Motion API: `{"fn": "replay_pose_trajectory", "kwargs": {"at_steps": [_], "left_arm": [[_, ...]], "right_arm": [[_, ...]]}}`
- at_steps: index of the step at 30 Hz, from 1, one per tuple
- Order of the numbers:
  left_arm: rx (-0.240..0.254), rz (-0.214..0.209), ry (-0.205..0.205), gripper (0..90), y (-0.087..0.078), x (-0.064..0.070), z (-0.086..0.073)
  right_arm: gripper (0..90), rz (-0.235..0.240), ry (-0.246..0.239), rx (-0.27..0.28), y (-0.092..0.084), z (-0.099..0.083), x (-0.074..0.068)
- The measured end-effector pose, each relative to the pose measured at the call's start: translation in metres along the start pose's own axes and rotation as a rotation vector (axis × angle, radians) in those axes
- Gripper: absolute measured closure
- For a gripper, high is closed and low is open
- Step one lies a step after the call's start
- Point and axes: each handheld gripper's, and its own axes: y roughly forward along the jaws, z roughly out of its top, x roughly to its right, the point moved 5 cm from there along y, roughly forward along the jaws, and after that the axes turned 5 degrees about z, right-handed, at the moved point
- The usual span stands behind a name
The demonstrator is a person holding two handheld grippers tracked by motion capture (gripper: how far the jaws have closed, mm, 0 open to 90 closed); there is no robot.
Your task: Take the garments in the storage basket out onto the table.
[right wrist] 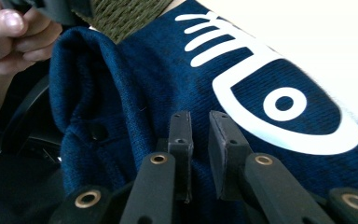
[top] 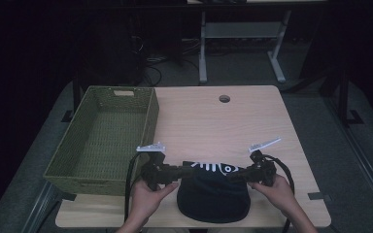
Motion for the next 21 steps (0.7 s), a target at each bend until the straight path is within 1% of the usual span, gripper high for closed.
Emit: {"fn": "replay_pose_trajectory", "kwargs": {"at_steps": [3, 4, 5, 9, 12, 15, 17, 18, 20, 21], "left_arm": [[-0.012, 0.001, -0.008, 76.7, 0.004, -0.002, 0.000], [-0.012, 0.001, -0.009, 76.7, 0.006, -0.002, 0.000], [-0.021, 0.000, -0.013, 76.7, 0.008, -0.002, -0.001], [-0.050, -0.006, -0.010, 76.7, 0.018, -0.001, -0.004], [-0.078, -0.011, -0.013, 76.6, 0.026, 0.000, -0.008], [-0.115, -0.028, -0.011, 76.5, 0.034, 0.004, -0.016], [-0.145, -0.031, -0.001, 76.4, 0.038, 0.006, -0.023], [-0.153, -0.032, -0.004, 76.5, 0.039, 0.006, -0.025], [-0.174, -0.033, -0.009, 76.4, 0.042, 0.005, -0.033], [-0.193, -0.025, -0.013, 76.3, 0.044, 0.004, -0.038]], "right_arm": [[79.5, 0.004, -0.008, -0.005, 0.001, -0.001, -0.004], [79.8, 0.014, -0.014, -0.006, 0.002, -0.001, -0.006], [79.8, 0.014, -0.016, -0.009, 0.002, -0.002, -0.008], [80.3, 0.034, -0.030, -0.026, 0.006, -0.006, -0.016], [80.3, 0.034, -0.033, -0.045, 0.011, -0.011, -0.018], [80.3, 0.039, -0.042, -0.057, 0.014, -0.017, -0.022], [81.5, 0.051, -0.052, -0.060, 0.016, -0.020, -0.026], [81.6, 0.045, -0.055, -0.069, 0.017, -0.022, -0.027], [81.6, 0.050, -0.055, -0.078, 0.019, -0.026, -0.028], [81.6, 0.046, -0.057, -0.084, 0.019, -0.028, -0.028]]}}
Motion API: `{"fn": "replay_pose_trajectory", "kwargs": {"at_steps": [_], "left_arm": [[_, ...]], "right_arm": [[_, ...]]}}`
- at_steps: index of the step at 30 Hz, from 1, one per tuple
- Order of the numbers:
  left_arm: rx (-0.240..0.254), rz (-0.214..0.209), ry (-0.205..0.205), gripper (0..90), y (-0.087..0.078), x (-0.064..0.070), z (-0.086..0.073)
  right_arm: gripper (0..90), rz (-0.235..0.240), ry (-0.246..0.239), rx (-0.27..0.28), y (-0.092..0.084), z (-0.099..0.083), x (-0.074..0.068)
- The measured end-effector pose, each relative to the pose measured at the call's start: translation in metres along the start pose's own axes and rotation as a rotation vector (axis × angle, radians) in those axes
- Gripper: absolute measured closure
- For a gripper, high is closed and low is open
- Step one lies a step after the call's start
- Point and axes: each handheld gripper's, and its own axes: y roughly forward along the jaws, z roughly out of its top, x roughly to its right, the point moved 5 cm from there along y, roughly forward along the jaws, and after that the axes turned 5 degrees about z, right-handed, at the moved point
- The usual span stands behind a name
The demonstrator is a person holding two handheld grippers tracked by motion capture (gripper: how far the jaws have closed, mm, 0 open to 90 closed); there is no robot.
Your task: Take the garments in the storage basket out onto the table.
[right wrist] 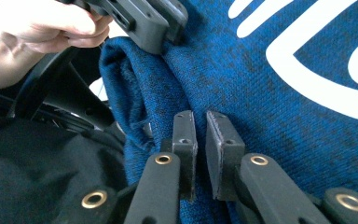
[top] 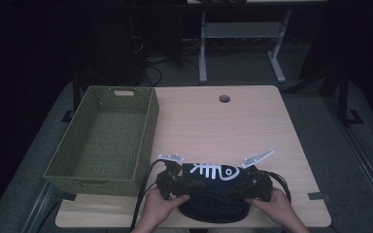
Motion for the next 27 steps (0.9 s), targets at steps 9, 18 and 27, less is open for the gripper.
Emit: {"fn": "replay_pose_trajectory", "kwargs": {"at_steps": [9, 18, 27], "left_arm": [[-0.050, 0.021, 0.007, 76.6, 0.009, -0.006, -0.021], [-0.046, 0.042, 0.039, 76.2, 0.011, -0.004, -0.021], [-0.034, 0.006, 0.083, 74.9, 0.008, 0.014, -0.019]], "right_arm": [[82.0, -0.009, 0.008, -0.047, 0.012, -0.013, 0.001], [81.9, -0.001, 0.008, -0.017, 0.014, -0.012, -0.002], [81.4, -0.004, -0.007, -0.040, 0.022, -0.015, -0.008]]}}
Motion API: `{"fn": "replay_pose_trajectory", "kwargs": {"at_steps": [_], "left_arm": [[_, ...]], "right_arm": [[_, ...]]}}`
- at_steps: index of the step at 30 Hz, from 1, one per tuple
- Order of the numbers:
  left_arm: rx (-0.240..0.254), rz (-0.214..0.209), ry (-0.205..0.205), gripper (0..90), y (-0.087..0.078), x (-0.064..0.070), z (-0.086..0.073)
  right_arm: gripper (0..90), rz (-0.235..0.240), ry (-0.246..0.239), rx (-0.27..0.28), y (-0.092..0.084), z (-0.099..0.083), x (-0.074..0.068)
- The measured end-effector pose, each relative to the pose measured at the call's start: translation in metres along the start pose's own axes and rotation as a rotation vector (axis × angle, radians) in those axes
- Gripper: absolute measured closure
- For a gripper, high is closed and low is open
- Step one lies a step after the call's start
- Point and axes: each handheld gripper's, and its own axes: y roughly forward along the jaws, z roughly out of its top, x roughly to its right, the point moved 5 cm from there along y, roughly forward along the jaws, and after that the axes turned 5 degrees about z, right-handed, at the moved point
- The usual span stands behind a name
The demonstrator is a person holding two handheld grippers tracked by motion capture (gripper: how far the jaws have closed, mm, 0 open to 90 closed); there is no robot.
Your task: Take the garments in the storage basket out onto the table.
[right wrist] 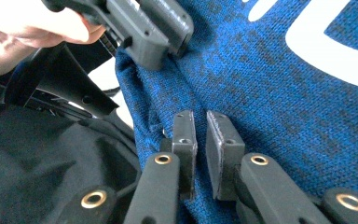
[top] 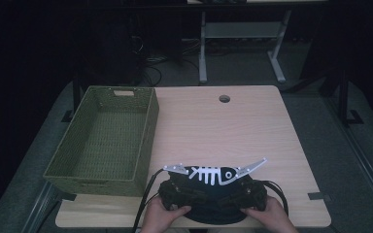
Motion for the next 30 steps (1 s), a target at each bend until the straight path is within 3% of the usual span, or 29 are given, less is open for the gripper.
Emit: {"fn": "replay_pose_trajectory", "kwargs": {"at_steps": [4, 7, 16, 20, 30], "left_arm": [[-0.024, 0.002, -0.004, 75.8, 0.005, 0.000, -0.007], [-0.025, 0.007, -0.009, 75.8, 0.007, -0.001, -0.011], [-0.028, 0.021, 0.013, 75.8, 0.010, -0.002, -0.013], [-0.026, 0.027, 0.020, 76.6, 0.011, -0.003, -0.014], [-0.013, 0.030, 0.018, 76.9, 0.012, -0.003, -0.015]], "right_arm": [[81.8, -0.021, 0.003, -0.025, 0.004, -0.005, 0.003], [81.3, -0.005, 0.009, -0.024, 0.004, -0.003, 0.003], [80.7, -0.039, -0.025, 0.079, -0.010, 0.044, 0.002], [82.2, -0.081, -0.013, 0.090, -0.007, 0.064, 0.015], [87.8, -0.133, 0.041, 0.040, 0.007, 0.066, 0.037]]}}
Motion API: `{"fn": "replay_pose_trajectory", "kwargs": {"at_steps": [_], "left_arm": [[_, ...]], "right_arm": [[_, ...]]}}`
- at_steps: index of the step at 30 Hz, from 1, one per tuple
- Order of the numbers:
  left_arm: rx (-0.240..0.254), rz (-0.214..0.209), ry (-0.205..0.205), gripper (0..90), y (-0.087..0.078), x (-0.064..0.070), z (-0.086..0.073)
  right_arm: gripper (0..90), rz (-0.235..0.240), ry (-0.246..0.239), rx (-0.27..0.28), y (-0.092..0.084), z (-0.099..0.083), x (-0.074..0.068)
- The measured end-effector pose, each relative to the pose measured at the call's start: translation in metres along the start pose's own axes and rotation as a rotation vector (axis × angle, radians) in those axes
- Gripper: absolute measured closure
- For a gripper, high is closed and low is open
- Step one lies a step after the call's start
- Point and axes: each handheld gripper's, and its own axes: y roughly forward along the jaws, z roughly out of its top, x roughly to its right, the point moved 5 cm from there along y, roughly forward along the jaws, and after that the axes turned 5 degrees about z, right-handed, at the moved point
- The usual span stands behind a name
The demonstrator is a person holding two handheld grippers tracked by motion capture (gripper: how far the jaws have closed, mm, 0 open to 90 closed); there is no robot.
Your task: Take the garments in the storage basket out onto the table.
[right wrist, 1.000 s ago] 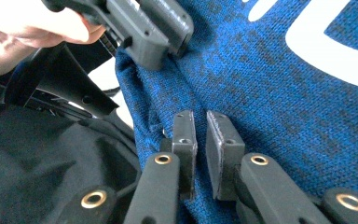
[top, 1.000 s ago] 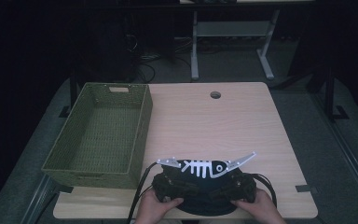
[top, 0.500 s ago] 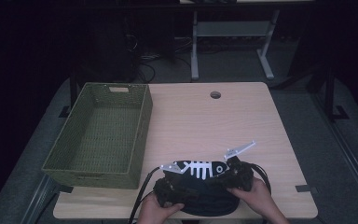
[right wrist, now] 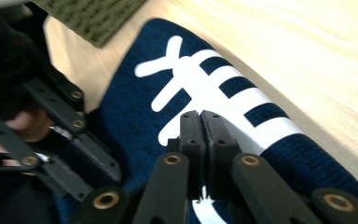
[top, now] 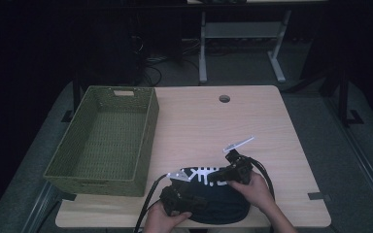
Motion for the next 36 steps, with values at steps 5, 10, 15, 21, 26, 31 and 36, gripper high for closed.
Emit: {"fn": "replay_pose_trajectory", "kwargs": {"at_steps": [5, 10, 15, 21, 26, 31, 36], "left_arm": [[0.002, 0.007, 0.004, 76.8, 0.000, 0.001, 0.000], [0.002, 0.005, 0.005, 76.3, 0.000, 0.001, 0.000], [0.002, -0.003, 0.003, 75.7, 0.000, 0.001, -0.002], [0.005, -0.006, -0.003, 75.5, 0.000, 0.001, -0.002], [0.014, -0.002, -0.006, 75.3, -0.001, 0.001, -0.001], [0.014, -0.002, -0.006, 75.0, -0.001, 0.000, -0.001], [0.004, -0.004, -0.006, 73.5, -0.002, 0.001, -0.001]], "right_arm": [[88.1, -0.019, -0.005, 0.004, 0.003, -0.002, 0.002], [79.1, 0.016, -0.004, 0.031, -0.006, 0.001, -0.006], [78.0, -0.027, -0.003, 0.101, -0.026, 0.007, -0.003], [80.4, -0.076, 0.024, 0.057, -0.024, 0.003, 0.008], [81.5, -0.124, 0.005, 0.008, -0.013, 0.000, 0.017], [82.7, -0.090, 0.032, 0.046, -0.014, -0.005, 0.023], [78.7, -0.051, 0.029, 0.111, -0.025, -0.007, 0.021]]}}
